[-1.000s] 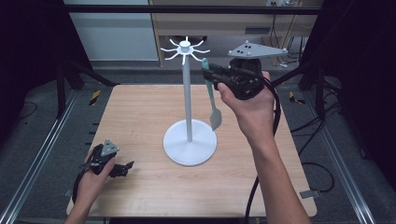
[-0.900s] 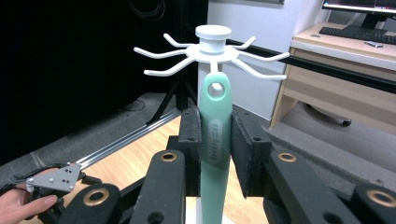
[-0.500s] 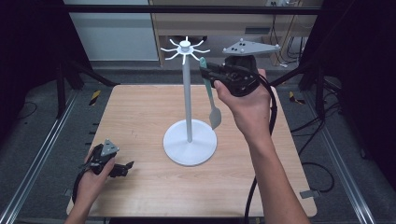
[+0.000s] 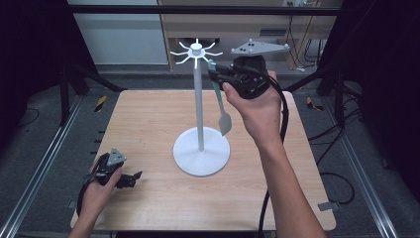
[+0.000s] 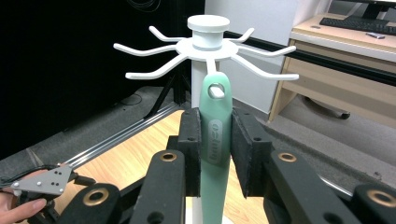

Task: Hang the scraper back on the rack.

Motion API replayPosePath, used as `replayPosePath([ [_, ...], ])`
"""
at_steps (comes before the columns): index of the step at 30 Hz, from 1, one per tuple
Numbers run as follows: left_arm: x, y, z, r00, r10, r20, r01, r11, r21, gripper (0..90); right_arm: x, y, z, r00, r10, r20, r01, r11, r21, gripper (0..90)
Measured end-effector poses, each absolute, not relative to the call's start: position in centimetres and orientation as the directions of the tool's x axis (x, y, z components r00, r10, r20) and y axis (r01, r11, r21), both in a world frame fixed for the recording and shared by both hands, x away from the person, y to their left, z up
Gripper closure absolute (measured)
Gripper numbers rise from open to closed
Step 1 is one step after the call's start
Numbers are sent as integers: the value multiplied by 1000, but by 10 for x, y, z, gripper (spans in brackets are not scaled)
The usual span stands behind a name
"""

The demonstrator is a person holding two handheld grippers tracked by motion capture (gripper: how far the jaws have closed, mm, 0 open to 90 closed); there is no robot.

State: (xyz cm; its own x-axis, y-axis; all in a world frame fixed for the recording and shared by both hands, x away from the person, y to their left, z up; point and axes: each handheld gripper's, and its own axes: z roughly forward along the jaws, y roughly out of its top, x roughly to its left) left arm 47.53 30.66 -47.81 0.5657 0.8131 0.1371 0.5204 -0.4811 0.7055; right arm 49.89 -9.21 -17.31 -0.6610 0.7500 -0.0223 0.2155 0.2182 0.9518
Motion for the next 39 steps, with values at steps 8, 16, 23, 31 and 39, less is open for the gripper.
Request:
replayPosePath([
  [8, 475, 307, -478, 566, 813, 137, 520, -481, 706, 33, 499, -90, -175, -663, 748, -22, 214, 217, 952, 746],
  [16, 475, 307, -478, 569, 811, 139, 520, -486, 703, 33, 498, -89, -174, -657, 754, -26, 217, 222, 951, 745],
  [23, 475, 307, -478, 570, 810, 139, 519, -486, 703, 33, 498, -88, -174, -650, 760, -25, 222, 221, 950, 743],
  [31, 475, 307, -478, 570, 810, 138, 519, -485, 703, 33, 499, -87, -174, -651, 759, -22, 225, 221, 949, 742],
  [39, 475, 306, -478, 569, 811, 137, 519, -483, 705, 33, 499, -87, -174, -652, 758, -18, 229, 220, 948, 741],
])
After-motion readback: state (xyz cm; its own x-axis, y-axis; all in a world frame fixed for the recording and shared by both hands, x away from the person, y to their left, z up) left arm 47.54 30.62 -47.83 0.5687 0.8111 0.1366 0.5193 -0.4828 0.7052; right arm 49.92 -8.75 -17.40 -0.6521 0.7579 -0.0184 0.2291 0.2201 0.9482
